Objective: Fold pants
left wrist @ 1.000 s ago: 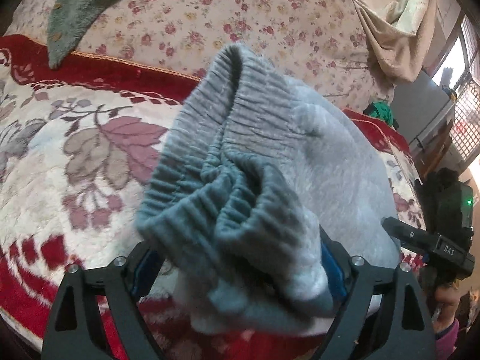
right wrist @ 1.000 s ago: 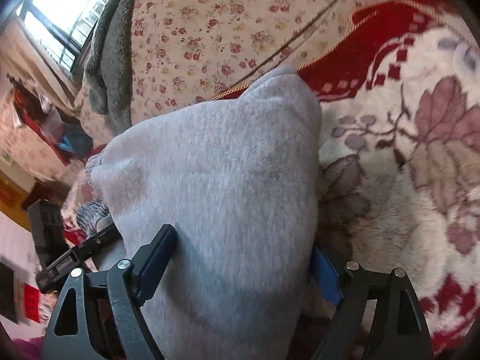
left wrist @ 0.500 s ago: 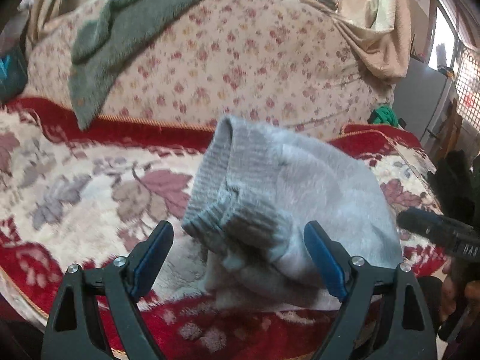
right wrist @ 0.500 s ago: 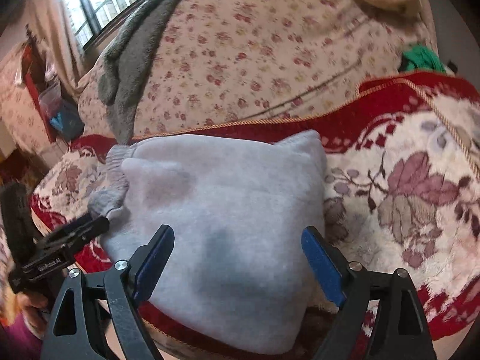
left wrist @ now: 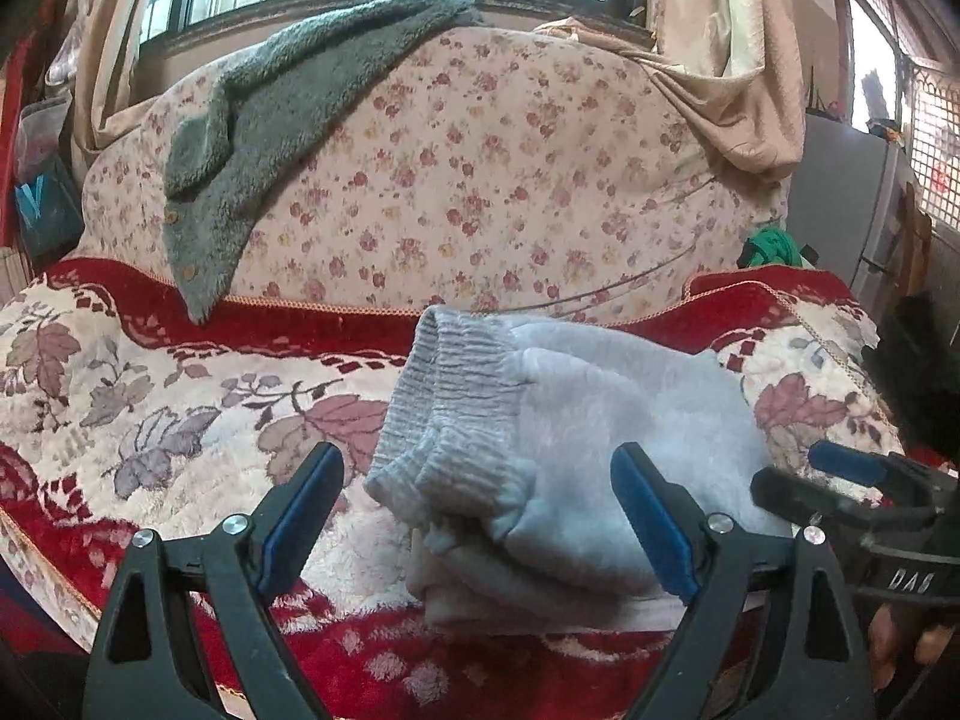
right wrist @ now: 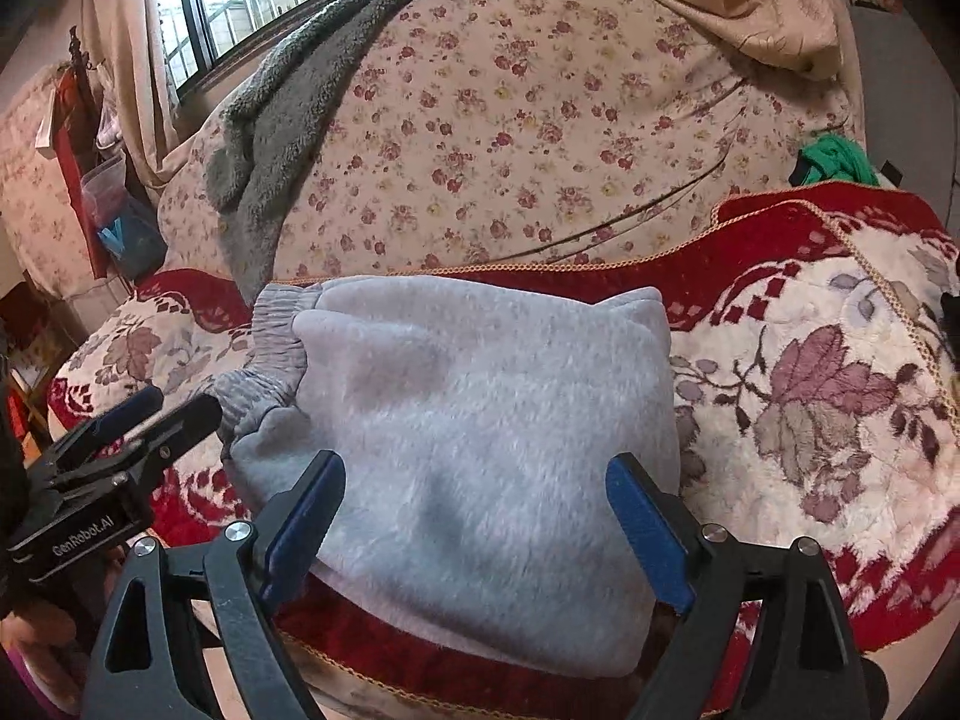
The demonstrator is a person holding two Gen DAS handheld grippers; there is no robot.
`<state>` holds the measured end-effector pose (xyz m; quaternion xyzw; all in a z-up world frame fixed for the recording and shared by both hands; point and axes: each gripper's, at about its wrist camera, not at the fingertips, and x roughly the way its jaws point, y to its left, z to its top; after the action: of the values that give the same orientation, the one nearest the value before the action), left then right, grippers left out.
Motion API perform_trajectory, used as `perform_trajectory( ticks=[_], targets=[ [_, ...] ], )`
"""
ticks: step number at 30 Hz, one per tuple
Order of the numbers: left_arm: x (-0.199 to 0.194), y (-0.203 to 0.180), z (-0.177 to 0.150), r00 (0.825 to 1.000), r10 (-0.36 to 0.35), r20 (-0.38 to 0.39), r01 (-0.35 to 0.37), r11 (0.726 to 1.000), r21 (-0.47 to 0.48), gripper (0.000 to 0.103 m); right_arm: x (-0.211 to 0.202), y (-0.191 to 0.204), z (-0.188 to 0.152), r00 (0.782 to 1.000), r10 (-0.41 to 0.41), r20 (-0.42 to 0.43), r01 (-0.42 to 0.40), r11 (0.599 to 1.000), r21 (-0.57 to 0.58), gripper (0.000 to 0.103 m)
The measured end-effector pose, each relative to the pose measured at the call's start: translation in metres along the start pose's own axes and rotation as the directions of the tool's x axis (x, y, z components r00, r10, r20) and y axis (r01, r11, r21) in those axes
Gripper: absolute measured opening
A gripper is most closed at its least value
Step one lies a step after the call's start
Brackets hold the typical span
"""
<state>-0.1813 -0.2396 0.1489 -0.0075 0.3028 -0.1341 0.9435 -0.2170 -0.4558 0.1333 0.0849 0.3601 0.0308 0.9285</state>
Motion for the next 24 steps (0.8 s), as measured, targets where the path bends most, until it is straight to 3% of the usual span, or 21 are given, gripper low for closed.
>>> perform_trajectory(
  ticks=[7, 24],
  targets=[
    [-0.010, -0.015, 0.003, 0.999, 0.003, 0.033, -0.004, 0.999, 0.045, 0.094, -0.005, 0.005, -0.003, 1.000, -0.006, 0.023, 0.006, 1.000, 0.003, 0.093],
    [-0.002, -0.027, 0.004, 0.999, 0.034, 0.012, -0.035, 0.997, 0.073, 0.094, -0.006, -0.009, -0.006, 0.999, -0.027, 0.019, 0.026, 0.999, 0.041, 0.093]
  ],
)
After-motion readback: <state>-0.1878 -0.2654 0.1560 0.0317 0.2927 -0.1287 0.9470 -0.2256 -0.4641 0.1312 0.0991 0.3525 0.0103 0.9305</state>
